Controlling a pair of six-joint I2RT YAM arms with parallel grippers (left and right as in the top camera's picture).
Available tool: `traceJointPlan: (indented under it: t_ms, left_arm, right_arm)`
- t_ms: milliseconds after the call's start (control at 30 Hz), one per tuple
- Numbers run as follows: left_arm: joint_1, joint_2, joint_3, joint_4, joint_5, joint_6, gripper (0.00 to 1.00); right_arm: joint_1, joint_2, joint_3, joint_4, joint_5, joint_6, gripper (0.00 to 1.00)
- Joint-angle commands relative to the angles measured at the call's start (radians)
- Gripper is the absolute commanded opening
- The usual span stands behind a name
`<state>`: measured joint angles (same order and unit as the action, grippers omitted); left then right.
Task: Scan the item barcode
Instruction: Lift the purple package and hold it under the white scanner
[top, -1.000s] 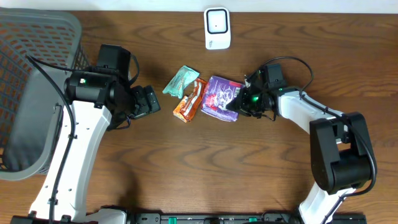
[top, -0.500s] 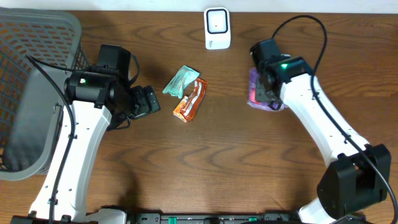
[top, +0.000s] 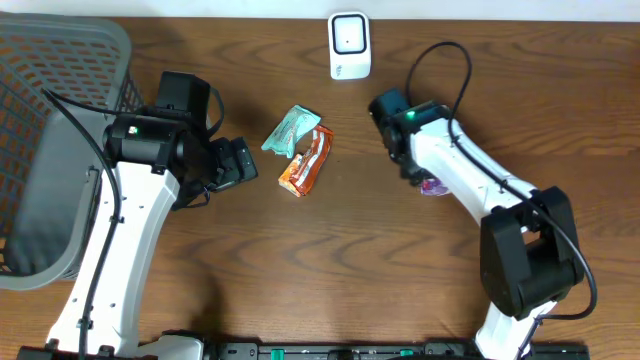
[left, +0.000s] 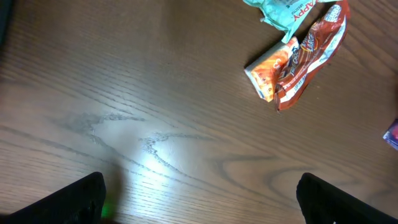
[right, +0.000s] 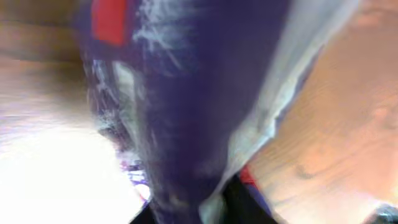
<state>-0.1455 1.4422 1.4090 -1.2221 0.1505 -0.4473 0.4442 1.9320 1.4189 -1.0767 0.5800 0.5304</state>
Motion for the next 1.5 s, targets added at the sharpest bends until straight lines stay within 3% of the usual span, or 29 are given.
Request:
traceJointPlan:
  t_ms: [0, 67, 133, 333, 533, 733, 900, 1167, 1367, 1467]
  left_arm:
    - [0.003, 0.005, 0.006, -0.001, -0.01, 0.009, 0.98]
    - [0.003, 0.005, 0.006, -0.001, -0.01, 0.009, 0.98]
    - [0.003, 0.005, 0.006, -0.001, -0.01, 0.009, 0.98]
    - [0.003, 0.005, 0.006, -0.001, -0.01, 0.009, 0.98]
    - [0.003, 0.005, 0.007, -0.001, -0.01, 0.009, 0.98]
    - [0.003, 0.005, 0.006, -0.001, -0.01, 0.009, 0.98]
    - [0.003, 0.005, 0.006, -0.001, -0.01, 0.009, 0.98]
    - [0.003, 0.005, 0.006, -0.001, -0.01, 0.009, 0.98]
    - [0.003, 0.005, 0.007, -0.001, -0.01, 0.009, 0.98]
    - [0.003, 0.005, 0.006, -0.001, -0.01, 0.009, 0.98]
  right_arm:
    - [0.074, 0.001, 0.013, 0.048, -0.183, -0.015, 0.41]
    - [0.101, 0.001, 0.038, 0.064, -0.229, -0.015, 0.56]
    - [0.116, 0.0, 0.088, 0.064, -0.285, -0.016, 0.63]
    - [0.076, 0.0, 0.378, -0.063, -0.406, -0.11, 0.74]
    - [-0.089, 0.0, 0.583, -0.235, -0.498, -0.234, 0.81]
    - [-0.279, 0.011, 0.475, -0.322, -0.868, -0.486, 0.81]
    - [-0.368, 0.012, 0.229, -0.149, -1.02, -0.532, 0.82]
    - [-0.39, 0.018, -0.123, 0.234, -1.199, -0.498, 0.7]
    - [-0.355, 0.018, -0.283, 0.473, -1.2, -0.358, 0.5]
    - [-0.332, 0.017, -0.285, 0.5, -1.201, -0.327, 0.2]
